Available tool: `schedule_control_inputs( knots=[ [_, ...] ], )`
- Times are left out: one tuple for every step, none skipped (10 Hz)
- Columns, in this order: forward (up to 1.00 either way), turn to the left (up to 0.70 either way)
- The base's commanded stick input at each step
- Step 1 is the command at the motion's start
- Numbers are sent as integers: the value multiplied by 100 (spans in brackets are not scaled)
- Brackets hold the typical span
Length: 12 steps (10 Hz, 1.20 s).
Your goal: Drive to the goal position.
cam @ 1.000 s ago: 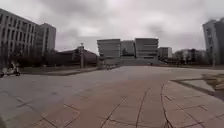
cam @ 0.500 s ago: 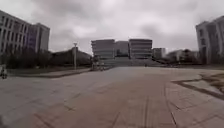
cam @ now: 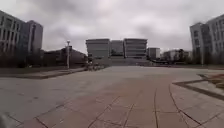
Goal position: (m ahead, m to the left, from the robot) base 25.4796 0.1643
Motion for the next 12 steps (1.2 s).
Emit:
schedule_control_inputs(
  knots=[
    [100,-25],
    [100,-25],
    [100,-25],
    [100,-25],
    [100,-8],
    [100,0],
    [100,0],
    [100,0],
    [100,-5],
    [100,-19],
    [100,-9],
    [100,0]
  ],
)
